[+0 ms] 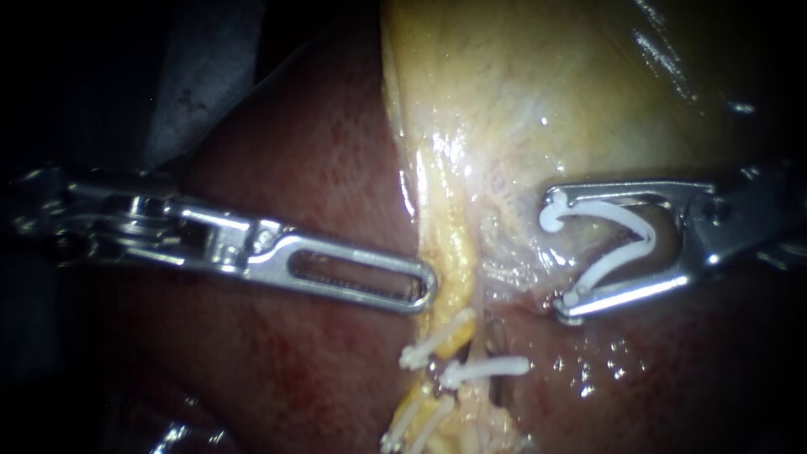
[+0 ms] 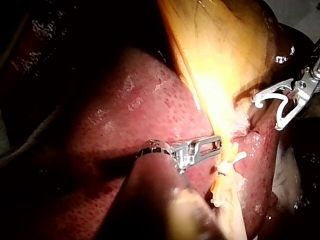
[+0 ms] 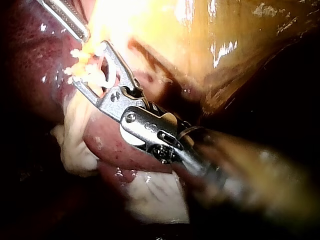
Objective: Clipping second clip right tube
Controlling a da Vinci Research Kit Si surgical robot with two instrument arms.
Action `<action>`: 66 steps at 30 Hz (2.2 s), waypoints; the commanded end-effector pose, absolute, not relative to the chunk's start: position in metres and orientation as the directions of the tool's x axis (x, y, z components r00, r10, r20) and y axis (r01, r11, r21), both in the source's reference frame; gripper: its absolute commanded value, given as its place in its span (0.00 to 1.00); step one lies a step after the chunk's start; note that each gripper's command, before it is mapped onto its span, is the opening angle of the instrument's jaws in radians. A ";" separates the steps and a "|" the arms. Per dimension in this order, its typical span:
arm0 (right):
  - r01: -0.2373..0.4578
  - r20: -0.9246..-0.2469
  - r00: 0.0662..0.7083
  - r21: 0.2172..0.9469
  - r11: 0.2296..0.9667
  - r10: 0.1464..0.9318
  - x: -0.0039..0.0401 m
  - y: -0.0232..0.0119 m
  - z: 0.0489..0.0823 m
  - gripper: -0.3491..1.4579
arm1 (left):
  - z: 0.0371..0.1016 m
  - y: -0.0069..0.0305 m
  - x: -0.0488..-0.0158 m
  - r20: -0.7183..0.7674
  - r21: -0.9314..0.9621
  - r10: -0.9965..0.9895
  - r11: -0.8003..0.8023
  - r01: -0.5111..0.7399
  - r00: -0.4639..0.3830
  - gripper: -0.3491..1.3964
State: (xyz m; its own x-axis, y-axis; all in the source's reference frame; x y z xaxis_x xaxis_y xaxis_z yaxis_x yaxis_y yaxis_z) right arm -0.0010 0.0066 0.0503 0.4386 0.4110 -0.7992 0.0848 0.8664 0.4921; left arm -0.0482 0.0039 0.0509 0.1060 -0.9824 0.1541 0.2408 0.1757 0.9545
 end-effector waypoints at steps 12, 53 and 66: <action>0.086 -0.799 0.438 0.492 0.866 0.411 -0.0010 0.0066 0.0503 0.53 | 0.0508 0.0039 -0.0482 0.154 0.954 -0.982 0.176 0.241 0.106 0.00; 0.070 -0.751 0.447 0.571 0.818 0.486 0.0006 0.0039 0.0512 0.53 | 0.0441 0.0094 -0.0425 0.156 0.958 -0.988 0.147 0.245 -0.018 0.00; 0.040 -0.664 0.462 0.677 0.735 0.588 0.0018 0.0011 0.0536 0.52 | 0.0433 0.0088 -0.0425 0.154 0.960 -0.988 0.145 0.240 -0.022 0.00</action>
